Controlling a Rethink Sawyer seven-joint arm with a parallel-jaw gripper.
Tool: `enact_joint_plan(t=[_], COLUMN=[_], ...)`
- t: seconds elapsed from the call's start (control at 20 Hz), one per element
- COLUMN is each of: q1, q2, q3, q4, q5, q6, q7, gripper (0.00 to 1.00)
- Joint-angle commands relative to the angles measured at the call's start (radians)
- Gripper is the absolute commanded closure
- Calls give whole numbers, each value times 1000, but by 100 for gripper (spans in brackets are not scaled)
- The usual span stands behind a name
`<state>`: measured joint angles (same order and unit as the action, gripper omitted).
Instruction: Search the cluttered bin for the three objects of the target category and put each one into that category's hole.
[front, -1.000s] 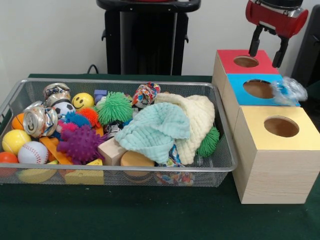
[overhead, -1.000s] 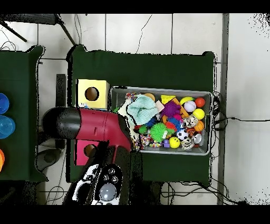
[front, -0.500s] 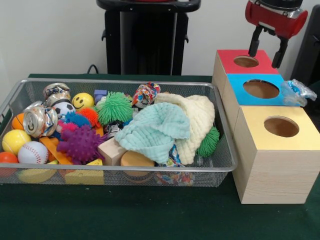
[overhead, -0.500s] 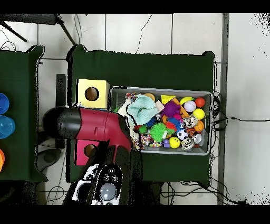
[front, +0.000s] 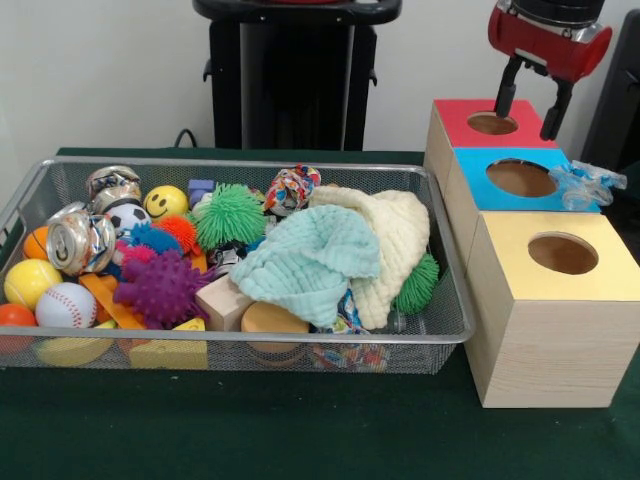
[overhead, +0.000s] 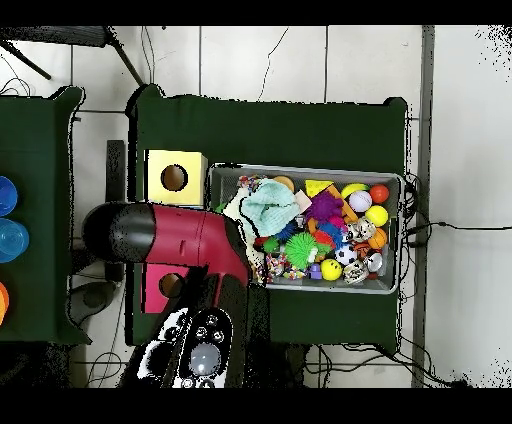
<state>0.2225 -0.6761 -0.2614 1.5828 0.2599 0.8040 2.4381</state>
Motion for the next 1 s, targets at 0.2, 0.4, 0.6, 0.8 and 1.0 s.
enact_joint_plan(t=[0.2, 0.4, 0.6, 0.8, 1.0], q1=[-40, -31, -27, -13, 0], q2=[24, 26, 38, 48, 61], q3=[41, 41, 43, 36, 28], q4=[19, 4, -13, -36, -65], q5=[39, 53, 65, 75, 88], q6=[-54, -42, -37, -17, 0], q7=[171, 191, 207, 228, 253], gripper=[0, 0, 0, 0, 0])
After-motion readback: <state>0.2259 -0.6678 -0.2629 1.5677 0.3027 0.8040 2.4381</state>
